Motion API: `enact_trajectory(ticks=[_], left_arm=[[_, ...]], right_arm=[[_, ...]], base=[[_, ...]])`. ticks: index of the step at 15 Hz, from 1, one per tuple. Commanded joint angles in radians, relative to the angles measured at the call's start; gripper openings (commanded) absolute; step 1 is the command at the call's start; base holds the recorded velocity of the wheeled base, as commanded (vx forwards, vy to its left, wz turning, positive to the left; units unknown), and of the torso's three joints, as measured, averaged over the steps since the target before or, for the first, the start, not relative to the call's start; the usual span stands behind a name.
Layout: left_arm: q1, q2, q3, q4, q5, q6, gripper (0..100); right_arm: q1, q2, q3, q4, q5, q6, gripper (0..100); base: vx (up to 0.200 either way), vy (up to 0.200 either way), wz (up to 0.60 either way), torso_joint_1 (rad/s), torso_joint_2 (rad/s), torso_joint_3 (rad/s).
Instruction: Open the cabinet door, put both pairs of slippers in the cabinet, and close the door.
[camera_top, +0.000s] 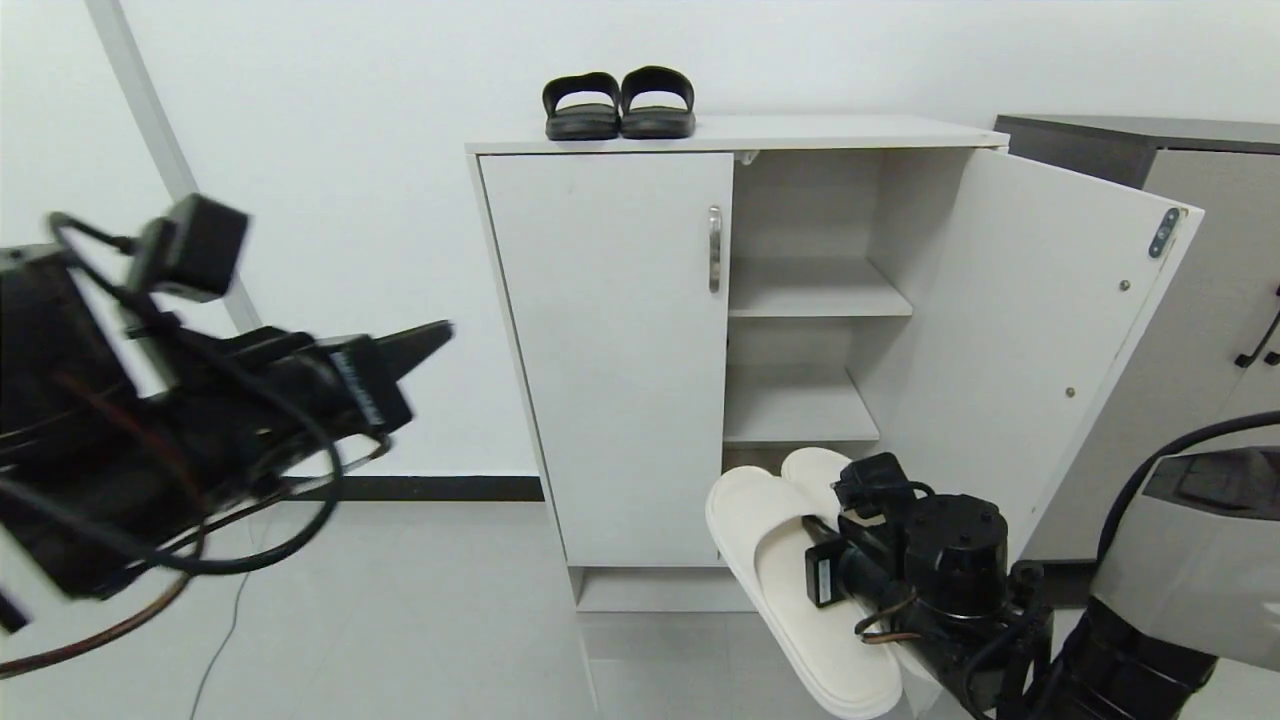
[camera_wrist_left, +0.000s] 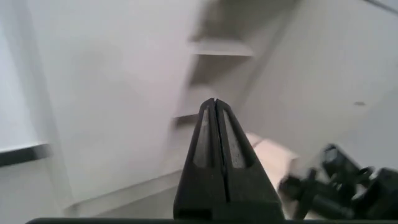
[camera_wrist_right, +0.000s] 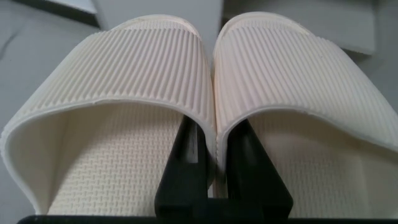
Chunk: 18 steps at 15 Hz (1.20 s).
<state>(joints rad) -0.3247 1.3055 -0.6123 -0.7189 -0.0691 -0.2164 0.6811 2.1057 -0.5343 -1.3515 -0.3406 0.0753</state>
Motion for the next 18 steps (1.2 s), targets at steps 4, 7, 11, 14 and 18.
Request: enact_trajectory(ticks=[4, 7, 11, 14, 18], left_arm=[[0.251, -0.873, 0.255, 0.641, 0.29, 0.089, 0], [0.254, -1.075, 0.434, 0.674, 0.298, 0.18, 0], [0.303, -1.241, 0.571, 0.676, 0.345, 0.218, 0], [0.326, -1.306, 0.612, 0.673, 0.29, 0.249, 0], [0.326, -1.306, 0.612, 0.694, 0.031, 0.269, 0]], right_arm=[[-0.005, 0.007, -0.041, 0.014, -0.031, 0.001, 0], [0.0, 0.01, -0.039, 0.012, -0.031, 0.001, 0], [0.011, 0.013, -0.032, 0.011, -0.031, 0.001, 0], [0.018, 0.033, -0.024, 0.006, -0.031, 0.001, 0], [0.026, 0.043, -0.026, -0.001, -0.031, 0.0, 0]], base=[[0.0, 0.0, 0.0, 0.0, 0.0, 0.0], [0.0, 0.0, 0.0, 0.0, 0.0, 0.0], [0.0, 0.0, 0.0, 0.0, 0.0, 0.0], [0.0, 0.0, 0.0, 0.0, 0.0, 0.0], [0.0, 0.0, 0.0, 0.0, 0.0, 0.0]])
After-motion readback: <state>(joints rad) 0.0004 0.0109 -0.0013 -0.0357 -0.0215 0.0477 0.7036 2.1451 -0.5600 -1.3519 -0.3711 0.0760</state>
